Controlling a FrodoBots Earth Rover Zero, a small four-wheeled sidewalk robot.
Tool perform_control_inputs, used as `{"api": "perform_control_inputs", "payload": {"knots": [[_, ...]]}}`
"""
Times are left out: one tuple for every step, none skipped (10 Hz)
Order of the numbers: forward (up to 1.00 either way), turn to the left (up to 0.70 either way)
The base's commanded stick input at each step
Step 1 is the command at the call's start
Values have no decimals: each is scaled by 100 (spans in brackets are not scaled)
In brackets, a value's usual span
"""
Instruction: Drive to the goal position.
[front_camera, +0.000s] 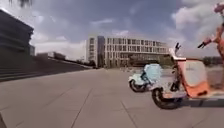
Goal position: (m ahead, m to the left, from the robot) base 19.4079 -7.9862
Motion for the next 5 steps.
{"api": "perform_control_inputs", "payload": {"knots": [[70,0],[70,0],[70,0],[67,0],[65,0]]}}
